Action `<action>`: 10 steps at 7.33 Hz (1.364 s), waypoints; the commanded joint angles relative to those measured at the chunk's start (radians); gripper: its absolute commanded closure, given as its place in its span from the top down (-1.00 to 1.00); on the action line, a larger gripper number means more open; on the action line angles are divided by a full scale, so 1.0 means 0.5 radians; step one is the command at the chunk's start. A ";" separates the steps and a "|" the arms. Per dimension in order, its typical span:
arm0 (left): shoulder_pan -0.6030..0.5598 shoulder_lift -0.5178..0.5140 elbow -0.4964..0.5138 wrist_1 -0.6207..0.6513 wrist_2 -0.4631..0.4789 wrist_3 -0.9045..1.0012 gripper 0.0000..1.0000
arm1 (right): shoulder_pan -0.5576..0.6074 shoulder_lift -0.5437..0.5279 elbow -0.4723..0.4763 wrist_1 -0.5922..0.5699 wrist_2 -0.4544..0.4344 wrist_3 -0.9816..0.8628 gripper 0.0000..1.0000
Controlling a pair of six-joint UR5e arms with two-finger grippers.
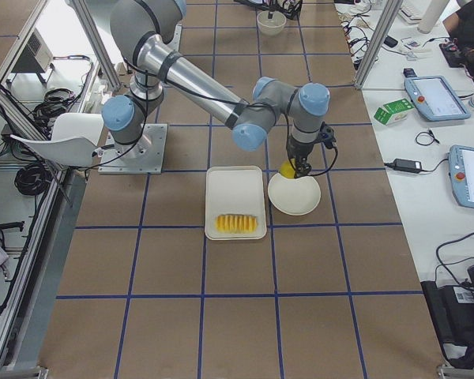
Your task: Place bowl and put lemon in it
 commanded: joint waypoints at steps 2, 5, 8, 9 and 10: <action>-0.654 -0.037 -0.111 0.331 -0.064 -0.928 -1.00 | 0.159 -0.300 -0.020 0.347 0.025 0.245 -1.00; -0.853 -0.067 -0.270 0.551 -0.064 -1.298 -1.00 | 0.579 -0.298 -0.054 0.443 0.062 0.833 -1.00; -0.941 -0.058 -0.274 0.560 -0.071 -1.351 -0.58 | 1.027 -0.280 -0.029 0.403 0.133 1.494 -1.00; -0.951 -0.037 -0.277 0.560 -0.061 -1.351 0.64 | 1.089 -0.225 -0.038 0.400 0.139 1.632 -1.00; -0.908 0.033 -0.235 0.548 -0.046 -1.284 1.00 | 1.193 -0.154 -0.035 0.260 0.136 1.752 -1.00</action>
